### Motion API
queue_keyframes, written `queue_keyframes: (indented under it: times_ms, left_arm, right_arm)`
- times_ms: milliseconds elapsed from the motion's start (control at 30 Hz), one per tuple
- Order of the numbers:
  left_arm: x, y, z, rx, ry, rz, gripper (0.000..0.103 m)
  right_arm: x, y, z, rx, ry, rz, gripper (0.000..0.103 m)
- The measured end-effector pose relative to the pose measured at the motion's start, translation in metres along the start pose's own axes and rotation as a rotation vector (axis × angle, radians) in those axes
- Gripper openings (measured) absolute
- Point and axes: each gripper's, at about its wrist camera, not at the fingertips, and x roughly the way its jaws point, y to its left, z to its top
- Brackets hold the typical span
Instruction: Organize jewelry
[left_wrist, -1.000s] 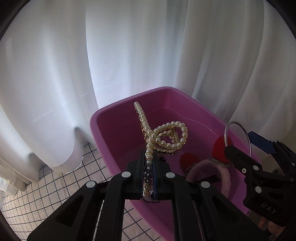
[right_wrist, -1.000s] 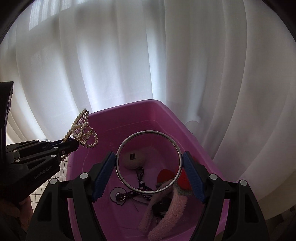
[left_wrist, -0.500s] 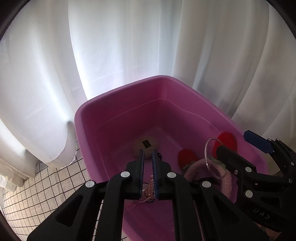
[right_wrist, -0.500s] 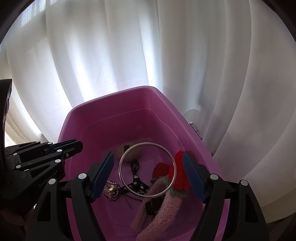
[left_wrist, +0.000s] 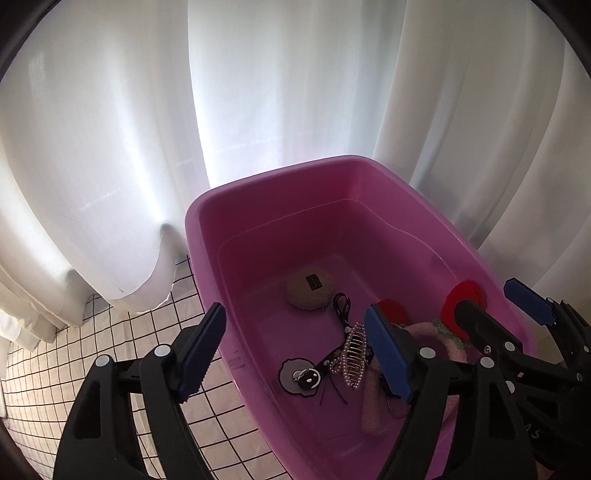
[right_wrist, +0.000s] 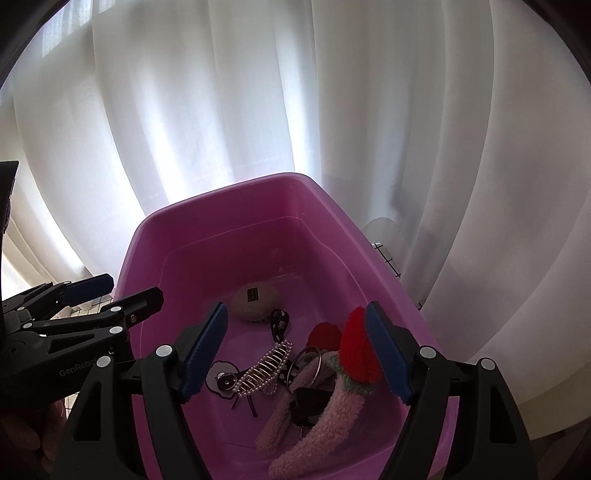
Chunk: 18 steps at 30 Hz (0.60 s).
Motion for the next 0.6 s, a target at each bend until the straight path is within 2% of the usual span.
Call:
queue_keyframes:
  times_ms: [167,600]
  left_arm:
    - [-0.014,0.013,0.001,-0.051,-0.025,0.028,0.096]
    - [-0.028,0.033,-0.005,-0.086,-0.021,0.137,0.097]
  right_arm:
    - [-0.005,0.002,-0.004,0.009,-0.002,0.002,0.073]
    - [-0.012,0.018,-0.009,-0.017,0.005,-0.030,0.073]
